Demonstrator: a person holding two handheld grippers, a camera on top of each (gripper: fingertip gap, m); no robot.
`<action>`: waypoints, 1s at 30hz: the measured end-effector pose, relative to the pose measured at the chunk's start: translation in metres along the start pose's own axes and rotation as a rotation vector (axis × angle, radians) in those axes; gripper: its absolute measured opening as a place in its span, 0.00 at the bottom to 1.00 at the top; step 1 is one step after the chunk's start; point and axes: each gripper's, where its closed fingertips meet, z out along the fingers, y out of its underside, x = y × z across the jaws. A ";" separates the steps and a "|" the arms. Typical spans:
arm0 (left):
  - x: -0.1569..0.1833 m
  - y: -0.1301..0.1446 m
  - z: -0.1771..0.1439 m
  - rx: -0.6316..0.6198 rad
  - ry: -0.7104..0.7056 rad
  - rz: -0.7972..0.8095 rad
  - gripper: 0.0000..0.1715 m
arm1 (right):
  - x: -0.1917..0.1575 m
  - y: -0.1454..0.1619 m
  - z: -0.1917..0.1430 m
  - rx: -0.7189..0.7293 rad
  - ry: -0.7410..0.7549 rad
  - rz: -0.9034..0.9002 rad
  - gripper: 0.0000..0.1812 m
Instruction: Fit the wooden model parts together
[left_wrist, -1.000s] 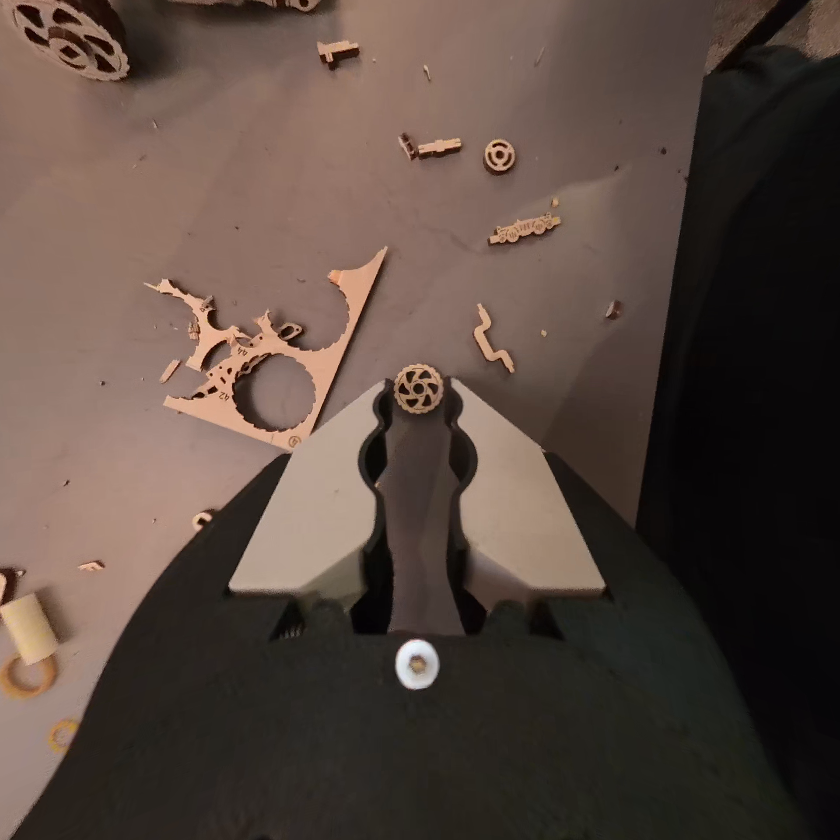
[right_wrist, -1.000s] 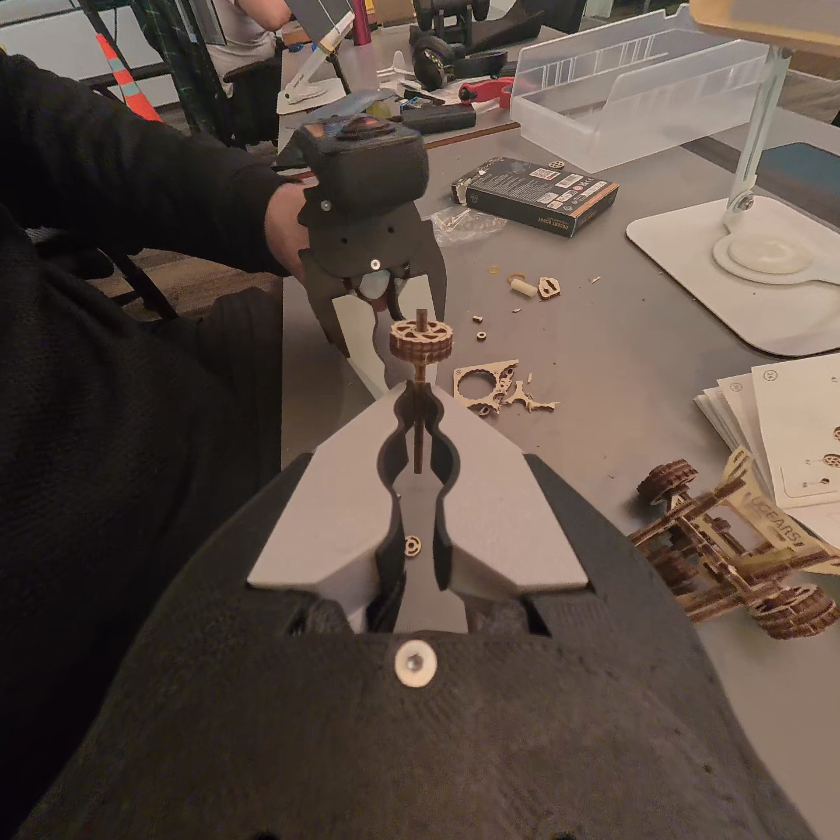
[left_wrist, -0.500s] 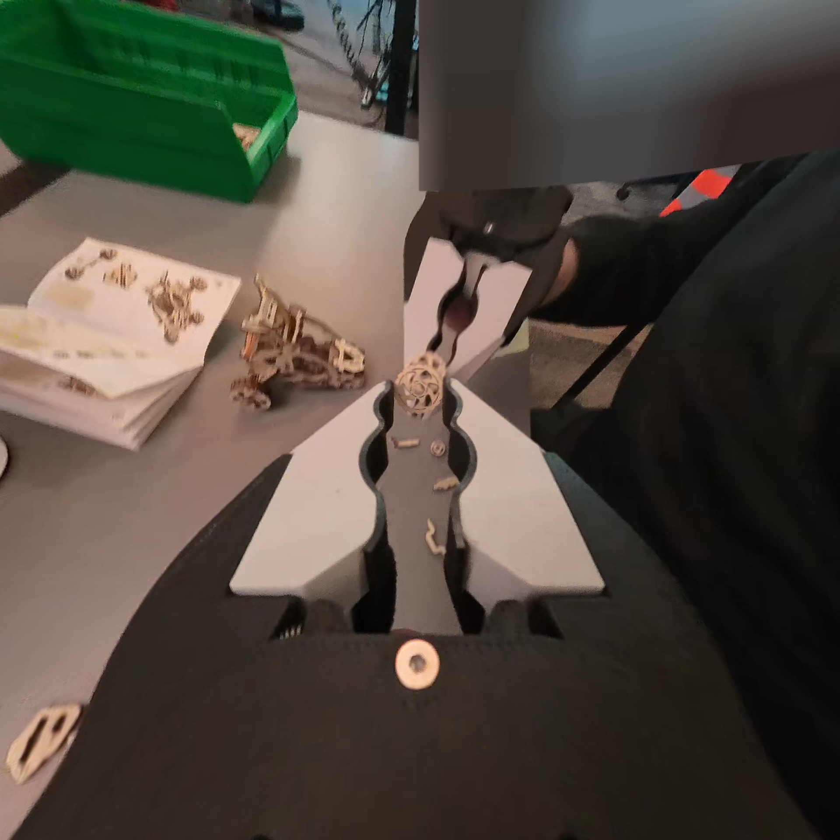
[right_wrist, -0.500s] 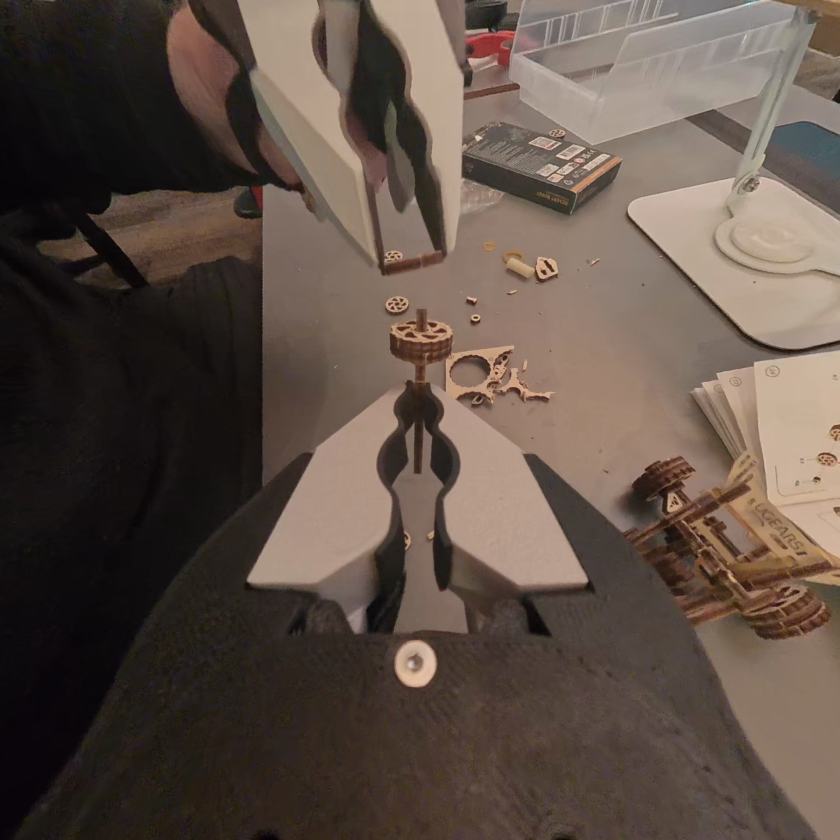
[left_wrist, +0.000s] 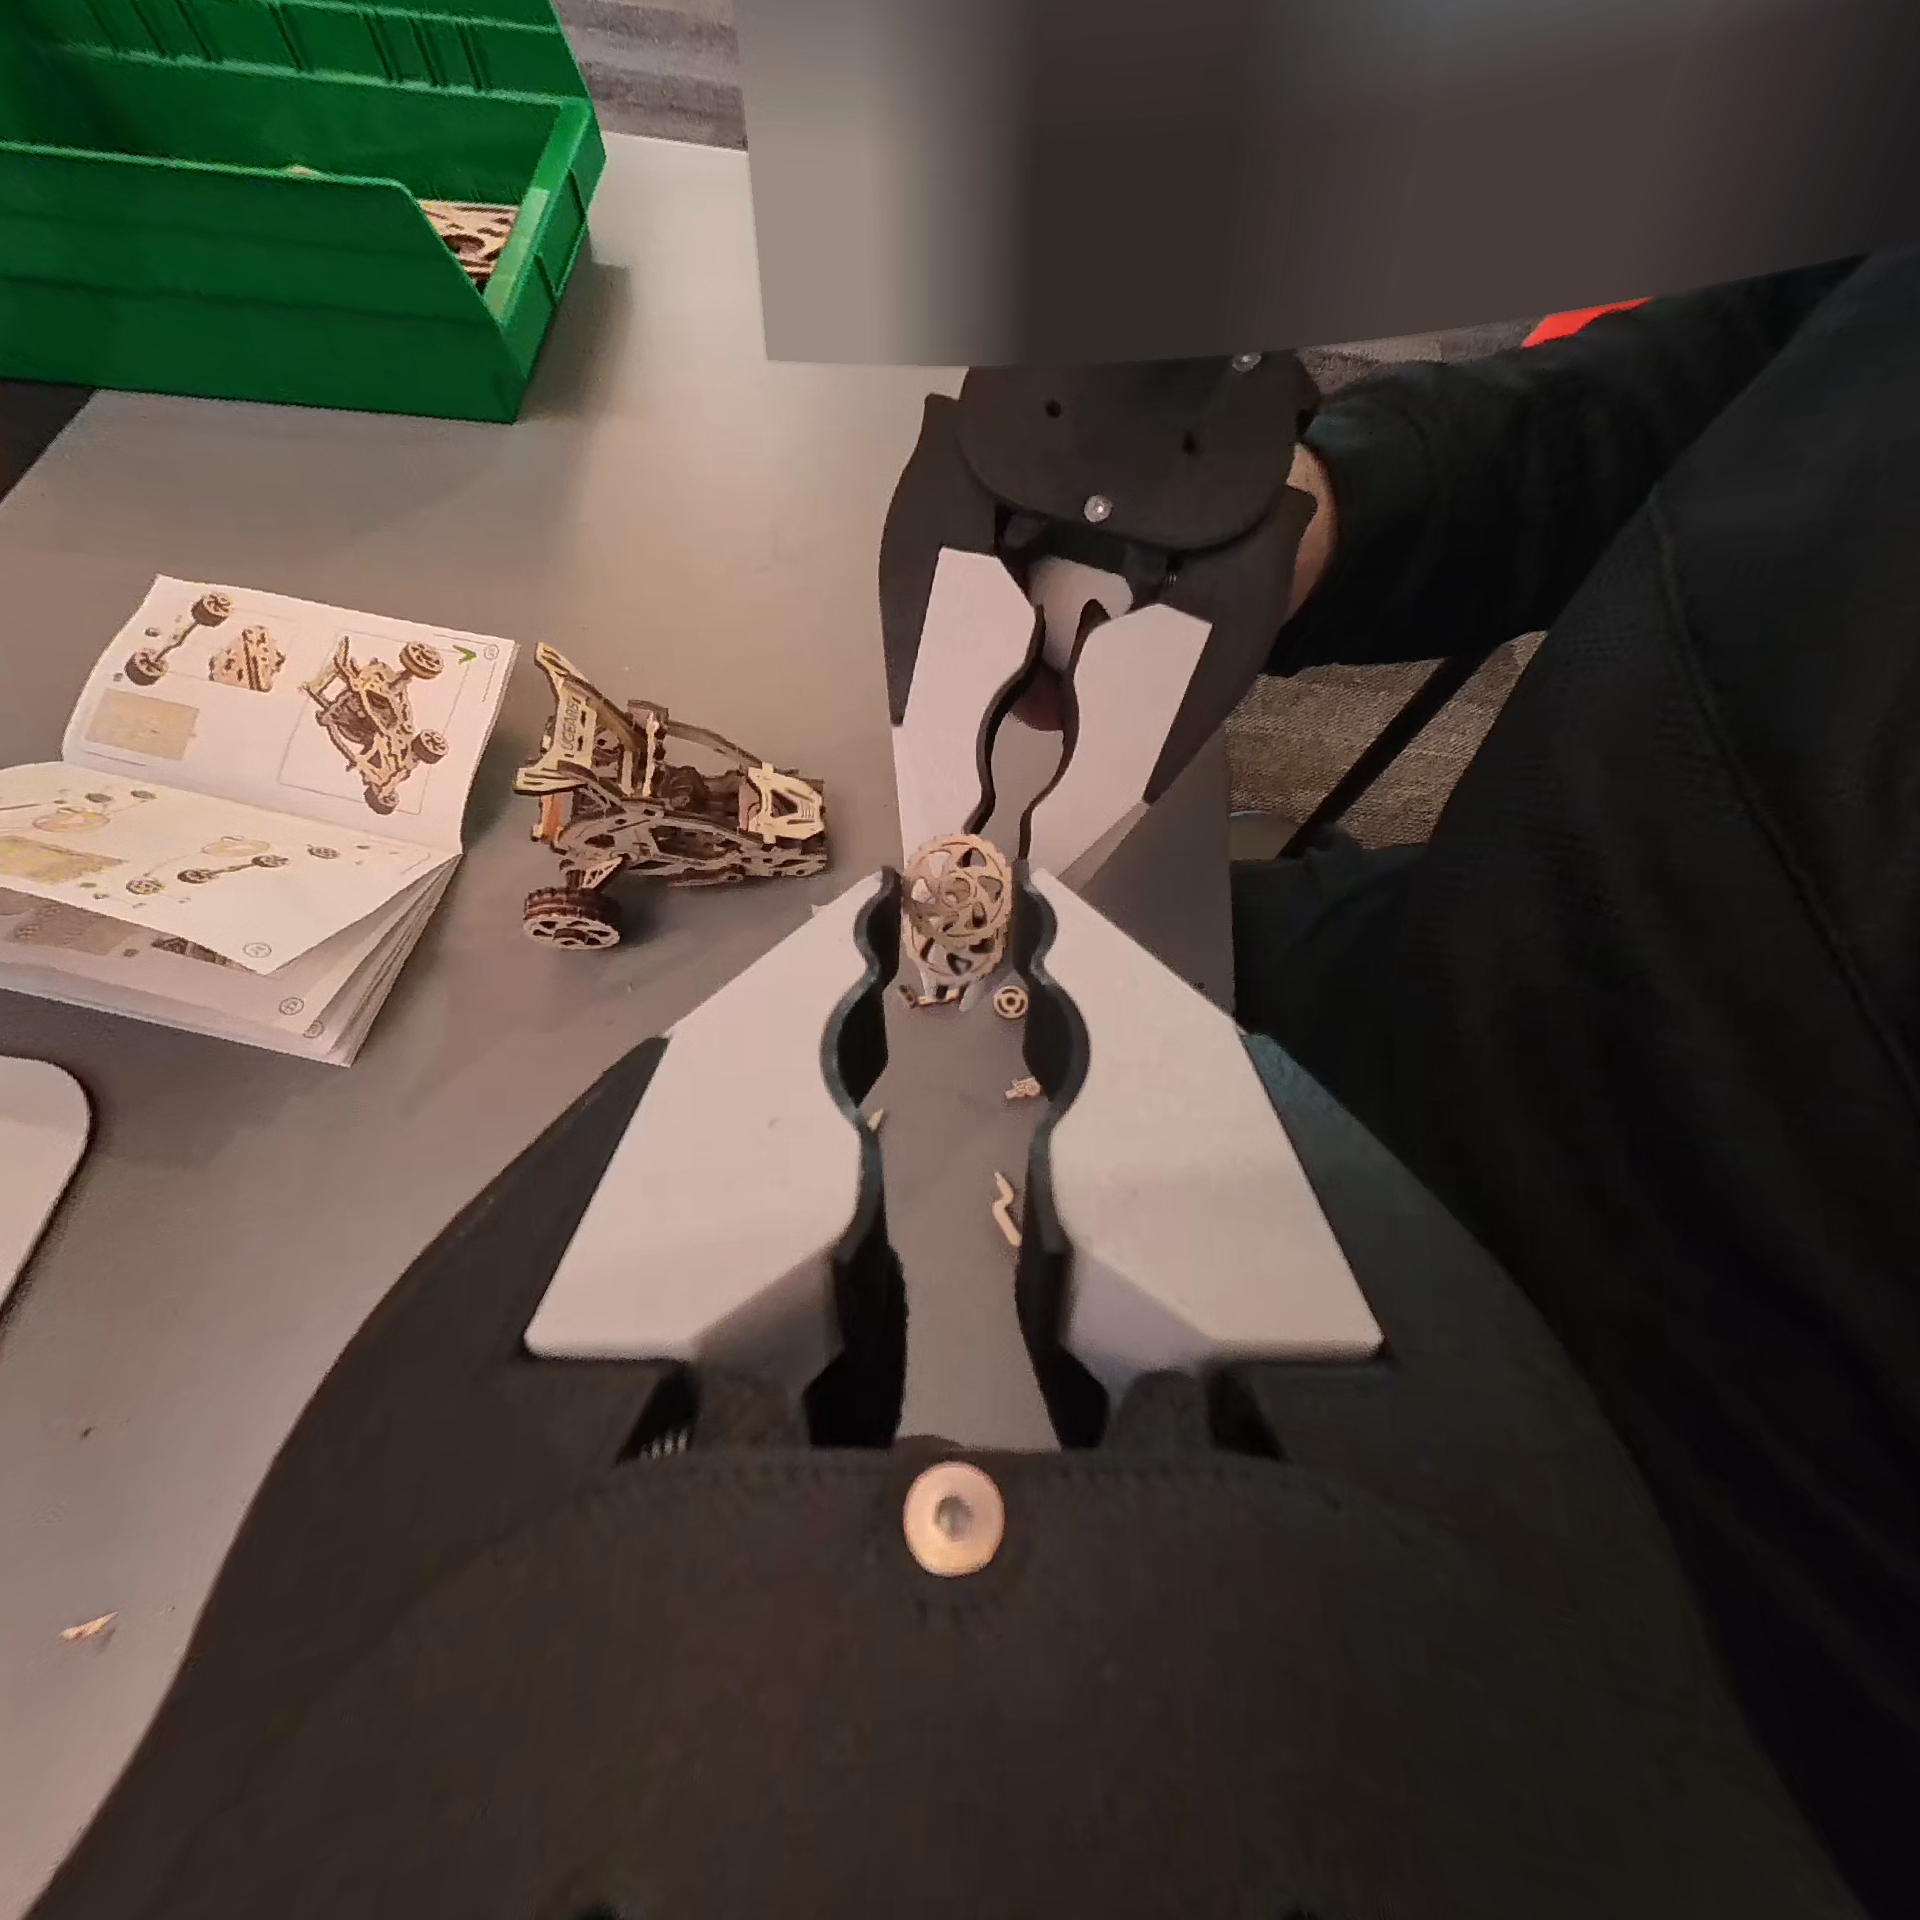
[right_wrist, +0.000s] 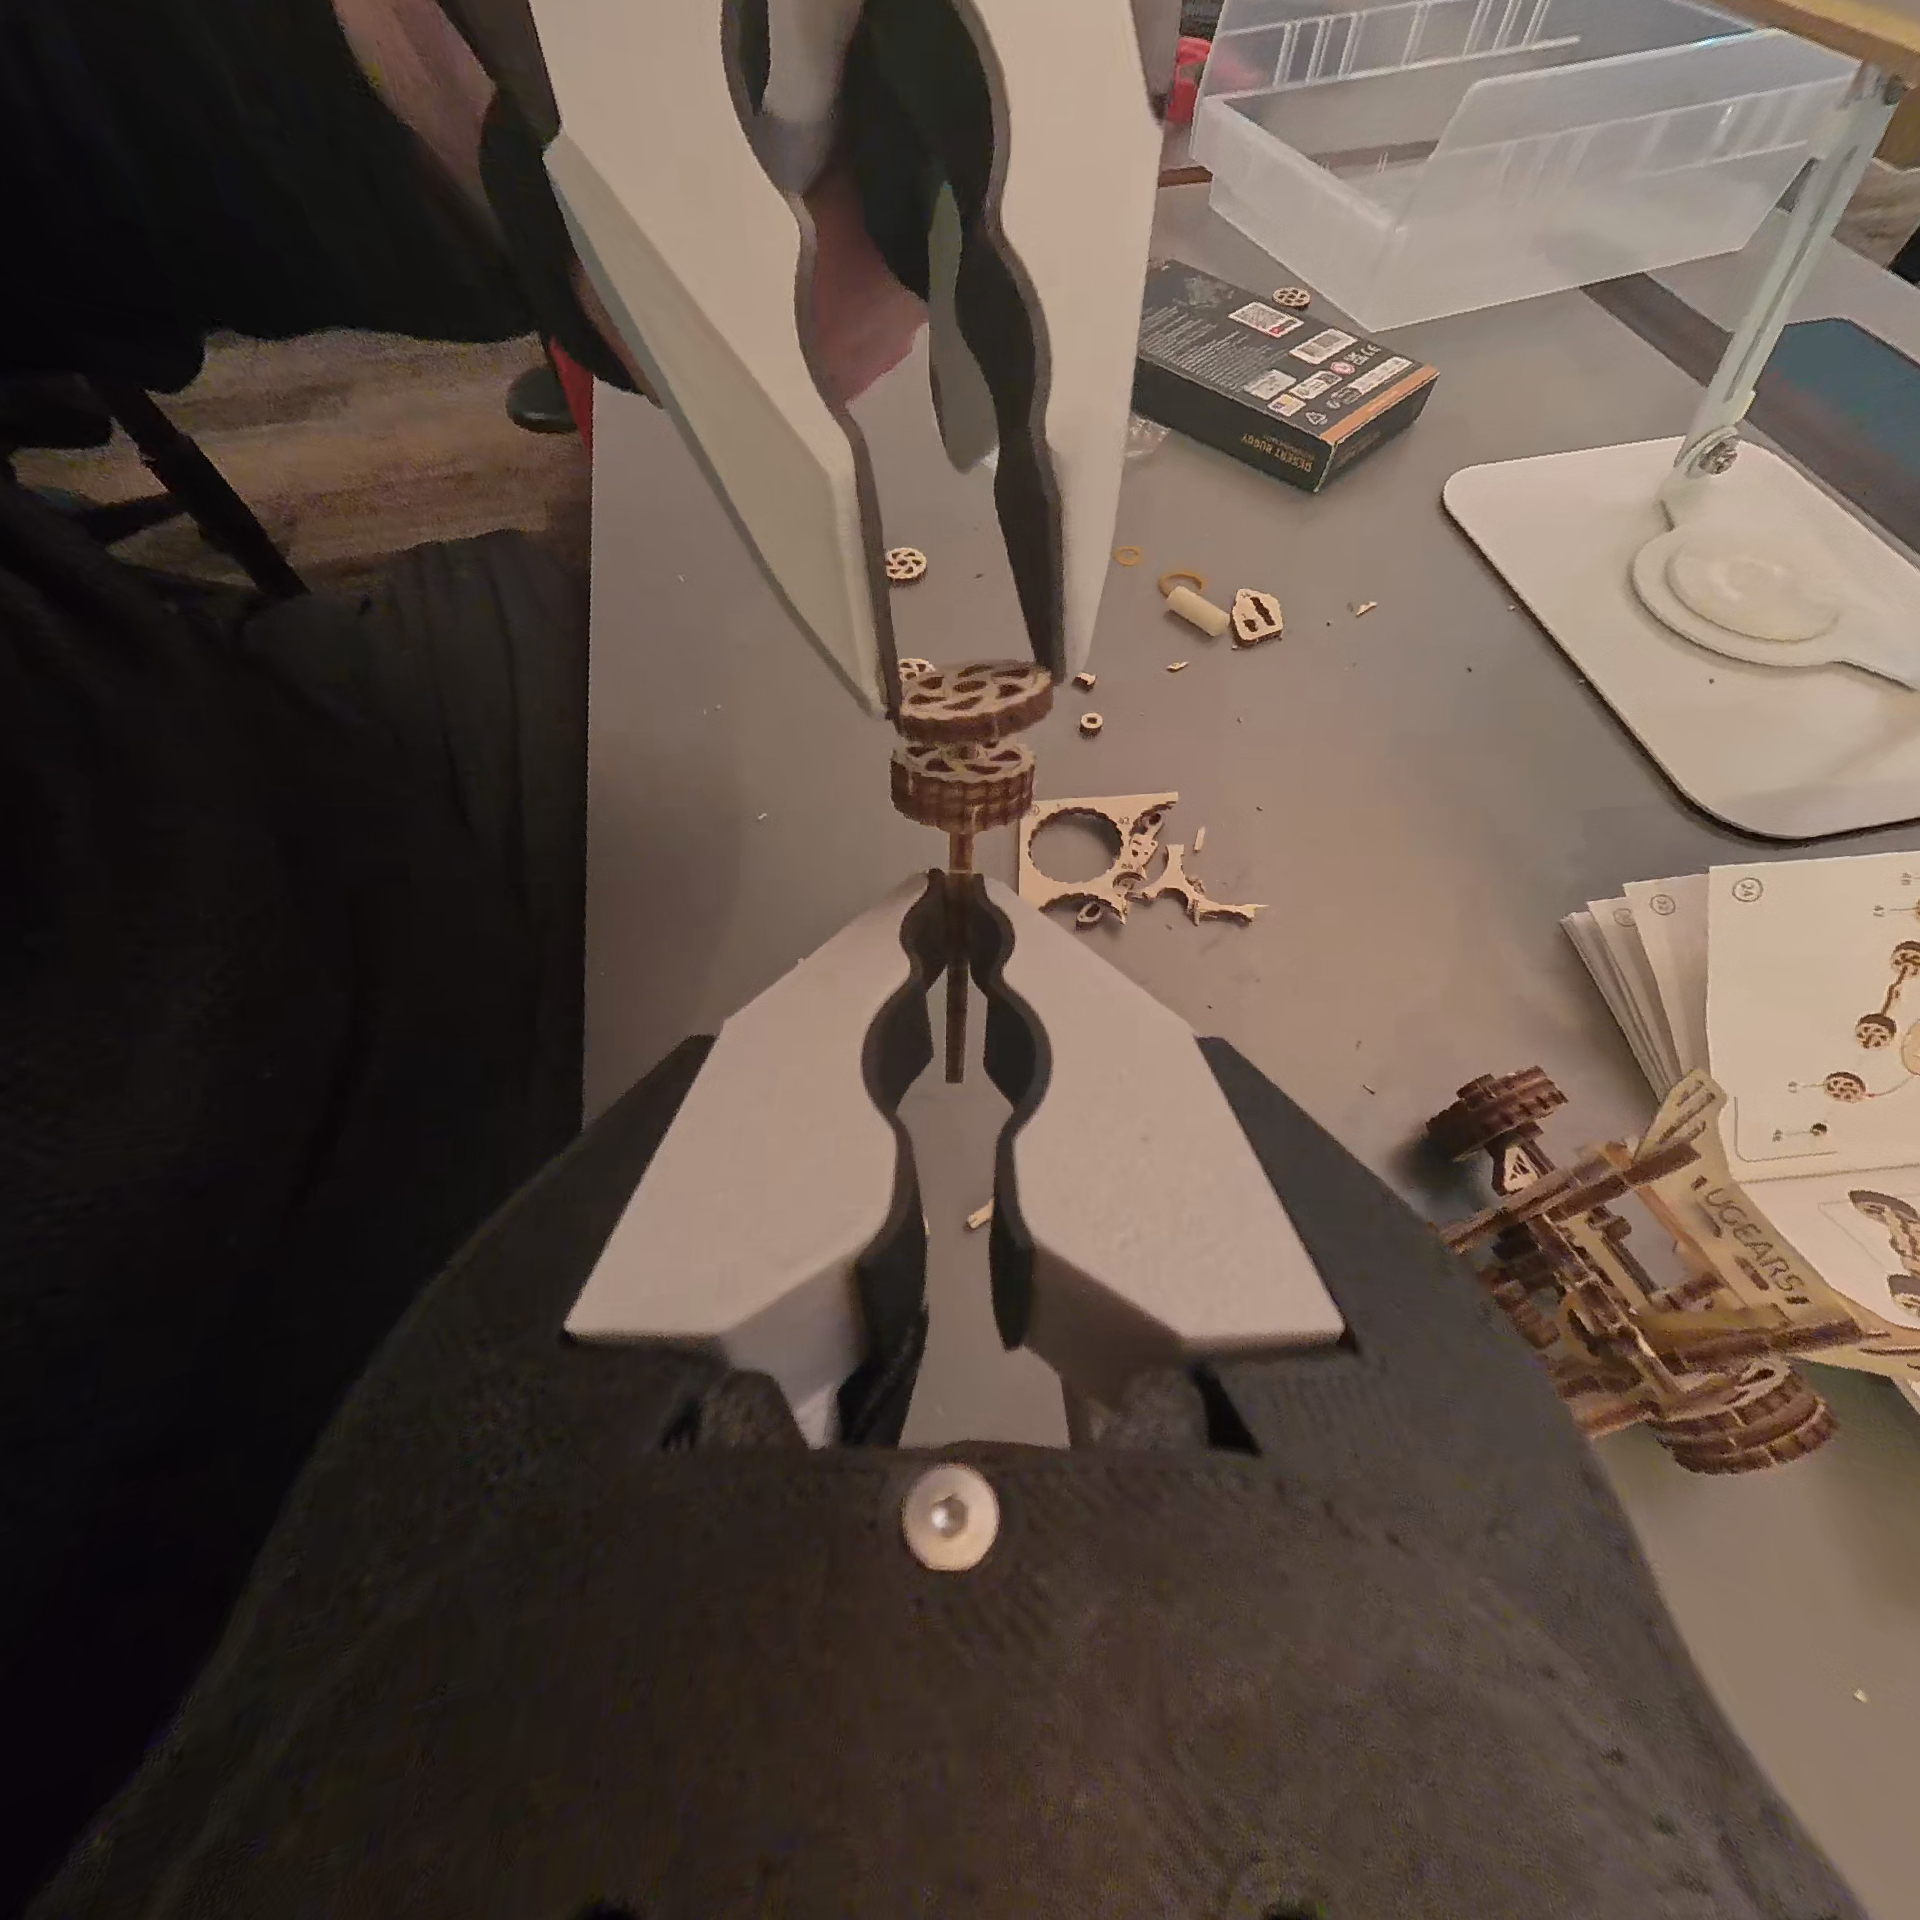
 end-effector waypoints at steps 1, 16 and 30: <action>0.000 0.000 0.000 -0.008 -0.003 0.006 0.10 | 0.000 0.001 0.000 -0.007 0.003 -0.004 0.00; -0.002 0.009 0.001 -0.097 -0.009 0.041 0.10 | 0.001 -0.001 0.000 0.003 0.009 -0.008 0.00; 0.004 0.014 0.004 -0.104 0.083 -0.038 0.11 | -0.001 0.000 0.003 -0.039 0.043 -0.076 0.00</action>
